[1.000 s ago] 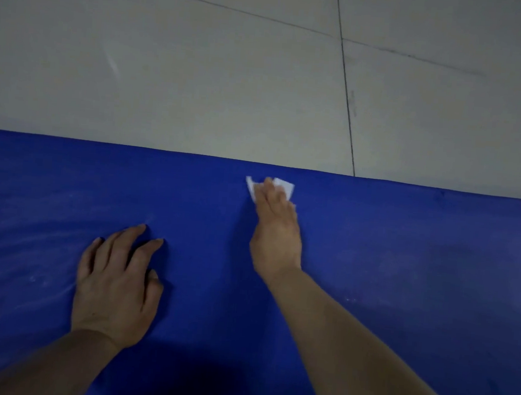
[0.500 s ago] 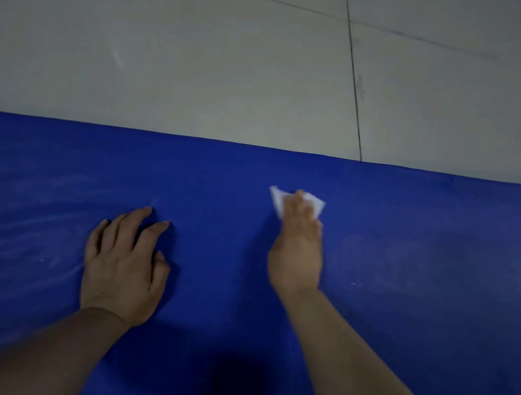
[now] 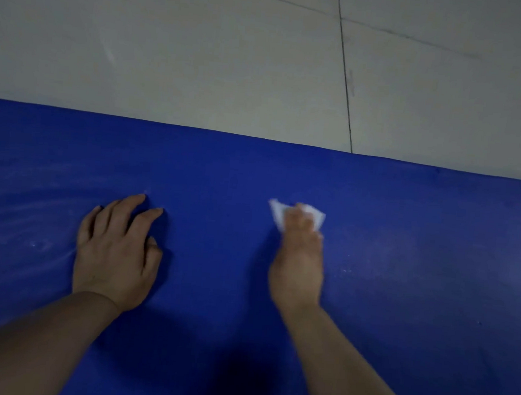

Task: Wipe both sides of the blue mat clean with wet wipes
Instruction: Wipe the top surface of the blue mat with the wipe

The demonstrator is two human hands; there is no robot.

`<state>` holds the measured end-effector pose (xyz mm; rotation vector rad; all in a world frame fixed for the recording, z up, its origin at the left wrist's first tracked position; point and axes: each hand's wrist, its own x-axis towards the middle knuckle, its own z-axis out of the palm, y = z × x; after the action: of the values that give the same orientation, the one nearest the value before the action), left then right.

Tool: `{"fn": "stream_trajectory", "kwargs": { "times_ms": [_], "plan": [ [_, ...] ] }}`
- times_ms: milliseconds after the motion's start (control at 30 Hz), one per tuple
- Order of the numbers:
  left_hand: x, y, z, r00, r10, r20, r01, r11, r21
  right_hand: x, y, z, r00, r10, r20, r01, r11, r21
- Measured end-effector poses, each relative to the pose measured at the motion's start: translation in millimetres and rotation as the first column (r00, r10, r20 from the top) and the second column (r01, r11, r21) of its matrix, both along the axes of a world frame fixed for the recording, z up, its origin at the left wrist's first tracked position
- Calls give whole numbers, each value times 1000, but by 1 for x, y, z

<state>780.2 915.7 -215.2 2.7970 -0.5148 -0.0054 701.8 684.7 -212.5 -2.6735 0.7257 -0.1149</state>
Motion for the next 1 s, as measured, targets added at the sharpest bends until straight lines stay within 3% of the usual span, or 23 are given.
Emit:
{"fn": "stream_trajectory", "kwargs": {
  "times_ms": [67,133,233,333,400,467,567,633,700,800,1000],
  "plan": [
    [0,0,-1,1000,2,0,-2,1000,4,-5,-34,3,973,-217,-74,218,976,14],
    [-1,1,-2,1000,2,5,-1,1000,-3,-6,-35,3,950,-296,-96,296,955,-16],
    [-1,1,-2,1000,4,19,-4,1000,-8,-8,23,0,996,-83,-42,78,990,-117],
    [-1,1,-2,1000,9,24,-9,1000,-13,-20,71,-10,978,206,23,-206,978,-26],
    [-1,1,-2,1000,9,21,-8,1000,-25,-25,57,-5,972,235,29,-235,972,2],
    [-1,2,-2,1000,6,24,-5,999,-38,-33,20,-2,995,98,-18,-98,995,7],
    [-2,2,-4,999,7,38,-5,999,-45,-44,-34,1,962,-267,-52,269,962,48],
    [-2,2,-4,999,9,41,-7,999,-53,-46,-26,1,948,-316,-36,317,948,26],
    [-2,3,-5,999,9,50,-6,998,-62,-46,11,-2,983,-185,-10,185,983,-7],
    [-3,4,-7,998,9,70,-2,996,-91,-52,66,-1,990,111,-90,-105,992,64],
    [-13,10,-6,997,-37,63,48,982,-185,-51,57,5,937,239,-254,-213,969,128]
  ]
}}
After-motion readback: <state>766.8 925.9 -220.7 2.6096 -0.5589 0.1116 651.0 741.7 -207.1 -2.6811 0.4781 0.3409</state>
